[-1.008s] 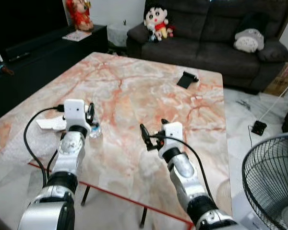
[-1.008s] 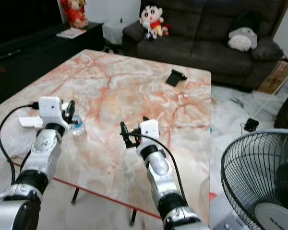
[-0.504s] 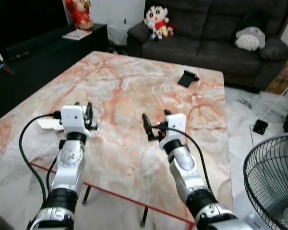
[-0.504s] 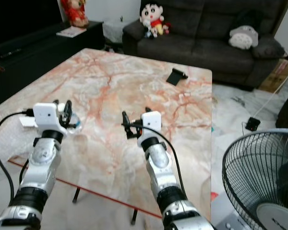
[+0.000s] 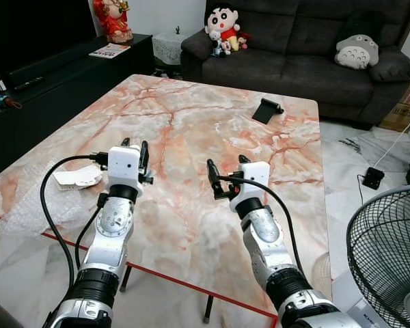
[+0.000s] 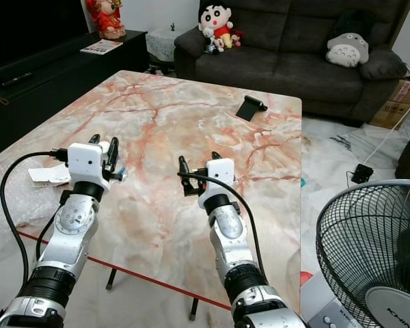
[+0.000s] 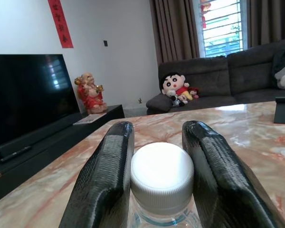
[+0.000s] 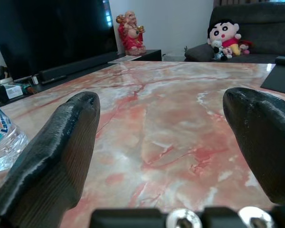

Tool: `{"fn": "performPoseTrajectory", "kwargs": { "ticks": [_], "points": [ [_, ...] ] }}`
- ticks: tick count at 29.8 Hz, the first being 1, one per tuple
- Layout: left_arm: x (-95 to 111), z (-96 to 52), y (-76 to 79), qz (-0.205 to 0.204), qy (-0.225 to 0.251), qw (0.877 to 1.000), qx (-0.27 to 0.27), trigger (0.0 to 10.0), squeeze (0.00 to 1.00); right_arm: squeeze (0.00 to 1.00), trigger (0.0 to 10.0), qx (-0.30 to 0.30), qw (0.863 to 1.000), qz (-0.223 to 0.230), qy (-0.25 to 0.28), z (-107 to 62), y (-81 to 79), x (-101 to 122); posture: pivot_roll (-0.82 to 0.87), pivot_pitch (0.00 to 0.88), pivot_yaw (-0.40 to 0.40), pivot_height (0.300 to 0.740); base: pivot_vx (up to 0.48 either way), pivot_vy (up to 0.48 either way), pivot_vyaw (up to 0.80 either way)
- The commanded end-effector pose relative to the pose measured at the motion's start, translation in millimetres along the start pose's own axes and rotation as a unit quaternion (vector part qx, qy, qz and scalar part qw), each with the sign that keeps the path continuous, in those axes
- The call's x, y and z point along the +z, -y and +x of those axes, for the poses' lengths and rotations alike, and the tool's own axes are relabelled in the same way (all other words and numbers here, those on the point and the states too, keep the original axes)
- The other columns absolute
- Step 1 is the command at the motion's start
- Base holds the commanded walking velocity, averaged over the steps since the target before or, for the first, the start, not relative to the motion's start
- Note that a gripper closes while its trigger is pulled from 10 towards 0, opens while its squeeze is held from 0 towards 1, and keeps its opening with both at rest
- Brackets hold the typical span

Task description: Picking trash to rubbish bin

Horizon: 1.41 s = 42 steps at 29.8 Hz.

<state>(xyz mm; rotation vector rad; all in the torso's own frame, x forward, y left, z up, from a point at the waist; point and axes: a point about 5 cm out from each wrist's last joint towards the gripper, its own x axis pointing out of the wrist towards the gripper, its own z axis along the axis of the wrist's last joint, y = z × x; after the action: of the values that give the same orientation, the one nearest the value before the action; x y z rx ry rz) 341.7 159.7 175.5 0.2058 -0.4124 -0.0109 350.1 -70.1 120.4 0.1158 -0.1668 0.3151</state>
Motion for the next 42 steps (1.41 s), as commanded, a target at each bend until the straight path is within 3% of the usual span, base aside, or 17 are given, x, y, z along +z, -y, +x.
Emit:
{"fn": "performPoseTrajectory", "kwargs": {
  "ticks": [1, 23, 42],
  "points": [
    [4.8, 0.2, -3.4, 0.008, 0.010, 1.000, 0.006, 10.0, 0.00, 0.00, 10.0, -0.001, 1.000, -0.002, 0.018, 3.4, -0.1, 7.6, -0.01, 0.000, 0.013, 0.740, 0.000, 0.000, 0.00],
    [5.8, 1.1, -3.0, 0.010, 0.008, 1.000, 0.001, 10.0, 0.00, 0.00, 10.0, -0.004, 1.000, -0.002, 0.016, 1.8, -0.5, 5.1, -0.01, 0.000, 0.022, 0.740, 0.000, 0.000, 0.00],
    [4.9, 1.6, -2.5, 0.009, 0.003, 1.000, 0.002, 10.0, 0.00, 0.00, 10.0, -0.006, 1.000, -0.002, 0.014, 0.4, 1.9, 4.2, -0.02, 0.000, 0.023, 0.740, -0.252, 0.000, 0.00]
  ]
}}
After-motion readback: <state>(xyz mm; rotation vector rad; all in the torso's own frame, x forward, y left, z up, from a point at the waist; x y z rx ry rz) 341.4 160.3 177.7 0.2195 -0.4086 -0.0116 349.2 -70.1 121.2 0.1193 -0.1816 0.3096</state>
